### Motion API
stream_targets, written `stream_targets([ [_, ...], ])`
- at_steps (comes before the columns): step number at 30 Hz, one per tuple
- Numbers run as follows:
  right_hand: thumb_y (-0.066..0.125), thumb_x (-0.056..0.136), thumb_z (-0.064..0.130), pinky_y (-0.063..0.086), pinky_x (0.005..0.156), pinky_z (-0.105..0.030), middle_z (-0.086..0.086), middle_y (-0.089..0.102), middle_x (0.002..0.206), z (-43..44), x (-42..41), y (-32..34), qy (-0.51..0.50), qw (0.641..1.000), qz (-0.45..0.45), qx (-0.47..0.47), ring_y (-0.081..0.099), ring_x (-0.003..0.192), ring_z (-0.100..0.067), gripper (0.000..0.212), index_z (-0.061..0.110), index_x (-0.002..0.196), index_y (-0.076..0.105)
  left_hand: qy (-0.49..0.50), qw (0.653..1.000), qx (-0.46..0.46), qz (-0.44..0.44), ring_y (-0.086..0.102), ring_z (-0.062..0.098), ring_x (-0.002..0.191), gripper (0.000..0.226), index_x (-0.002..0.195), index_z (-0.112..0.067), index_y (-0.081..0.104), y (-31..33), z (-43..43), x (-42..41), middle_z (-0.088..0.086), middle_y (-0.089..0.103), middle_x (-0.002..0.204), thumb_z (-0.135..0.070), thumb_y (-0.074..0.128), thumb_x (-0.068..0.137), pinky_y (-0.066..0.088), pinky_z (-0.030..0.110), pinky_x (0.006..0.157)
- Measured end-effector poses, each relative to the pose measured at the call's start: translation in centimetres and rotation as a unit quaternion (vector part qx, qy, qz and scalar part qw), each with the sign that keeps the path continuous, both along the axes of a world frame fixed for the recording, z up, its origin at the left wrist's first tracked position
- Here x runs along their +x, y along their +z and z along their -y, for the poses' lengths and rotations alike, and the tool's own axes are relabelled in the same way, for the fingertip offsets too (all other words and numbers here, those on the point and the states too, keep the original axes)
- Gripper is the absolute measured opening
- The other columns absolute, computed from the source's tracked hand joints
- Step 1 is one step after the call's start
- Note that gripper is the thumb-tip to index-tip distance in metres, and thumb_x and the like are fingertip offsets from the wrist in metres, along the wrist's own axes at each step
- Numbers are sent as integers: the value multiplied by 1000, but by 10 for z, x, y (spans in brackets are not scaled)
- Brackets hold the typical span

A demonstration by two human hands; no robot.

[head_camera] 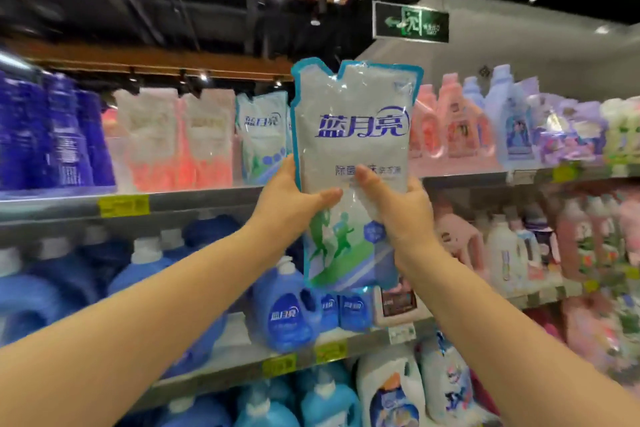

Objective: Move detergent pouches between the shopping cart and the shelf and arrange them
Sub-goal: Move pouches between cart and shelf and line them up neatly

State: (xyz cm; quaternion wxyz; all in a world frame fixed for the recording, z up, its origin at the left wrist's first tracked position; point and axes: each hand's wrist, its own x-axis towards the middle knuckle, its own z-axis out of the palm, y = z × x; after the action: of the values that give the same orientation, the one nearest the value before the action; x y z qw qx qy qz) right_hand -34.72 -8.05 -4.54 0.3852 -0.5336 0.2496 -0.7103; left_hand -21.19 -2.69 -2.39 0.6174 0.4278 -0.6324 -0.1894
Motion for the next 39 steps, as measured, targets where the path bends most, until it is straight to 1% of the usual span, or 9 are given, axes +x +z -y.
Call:
stream_targets([
  [7, 82, 63, 42, 58, 71, -31, -2, 74, 91, 131, 70, 83, 80, 992, -29, -92, 71, 83, -18, 46, 15, 98, 69, 51, 997, -63, -2, 64, 30, 101, 76, 124, -4, 48, 76, 103, 54, 16, 64, 115, -14, 69, 52, 53, 43, 87],
  [10, 81, 65, 44, 52, 54, -21, 4, 71, 79, 184, 88, 124, 84, 990, -44, -104, 67, 63, -5, 44, 14, 96, 71, 113, 990, -80, 16, 63, 29, 104, 83, 124, -5, 45, 113, 145, 65, 16, 62, 118, -21, 71, 47, 52, 44, 90],
  [13, 79, 54, 54, 56, 70, -27, 6, 73, 78, 229, 104, 160, 69, 989, -64, -117, 70, 74, -9, 47, 17, 83, 74, 121, 988, -91, -2, 65, 27, 101, 78, 120, -7, 48, 144, 186, 77, 14, 63, 115, -15, 76, 47, 53, 43, 89],
  [16, 80, 51, 53, 57, 81, -42, -1, 74, 79, 264, 118, 181, 77, 987, -65, -123, 72, 79, -19, 43, 17, 73, 71, 106, 989, -96, -29, 64, 28, 102, 57, 123, -4, 46, 168, 224, 89, 15, 62, 116, 6, 71, 73, 54, 41, 87],
  [19, 76, 32, 64, 57, 80, -44, -4, 74, 85, 290, 127, 190, 66, 989, -61, -115, 72, 80, -22, 74, 15, 87, 71, 98, 990, -91, -36, 65, 26, 99, 53, 124, -7, 46, 181, 258, 100, 12, 64, 113, 8, 66, 78, 56, 39, 82],
  [24, 73, 29, 70, 57, 82, -41, -2, 73, 92, 328, 128, 181, 21, 992, -78, -101, 70, 84, -21, 90, 16, 101, 68, 90, 993, -68, -46, 64, 27, 100, 50, 115, -14, 48, 178, 314, 110, 9, 64, 112, 2, 72, 74, 54, 46, 87],
  [29, 77, 51, 63, 55, 85, -42, -5, 72, 95, 370, 124, 149, 24, 992, -123, -28, 69, 86, -24, 74, 14, 106, 66, 85, 994, -39, -64, 64, 31, 100, 57, 121, -9, 50, 140, 372, 113, 14, 64, 113, 4, 74, 71, 52, 46, 90],
  [34, 66, 10, 89, 55, 84, -46, -6, 72, 94, 423, 125, 124, 26, 985, -164, 57, 69, 87, -29, 123, 16, 109, 62, 75, 995, 8, -69, 65, 30, 93, 53, 118, -7, 48, 113, 408, 113, 15, 65, 105, 3, 73, 73, 54, 45, 84],
  [39, 69, 50, 75, 56, 74, -26, -3, 67, 98, 436, 117, 118, 5, 962, -267, 55, 64, 84, -20, 94, 15, 120, 53, 89, 995, 37, -30, 66, 29, 93, 51, 116, -12, 49, 97, 428, 118, 12, 66, 104, -2, 74, 74, 53, 49, 86],
])
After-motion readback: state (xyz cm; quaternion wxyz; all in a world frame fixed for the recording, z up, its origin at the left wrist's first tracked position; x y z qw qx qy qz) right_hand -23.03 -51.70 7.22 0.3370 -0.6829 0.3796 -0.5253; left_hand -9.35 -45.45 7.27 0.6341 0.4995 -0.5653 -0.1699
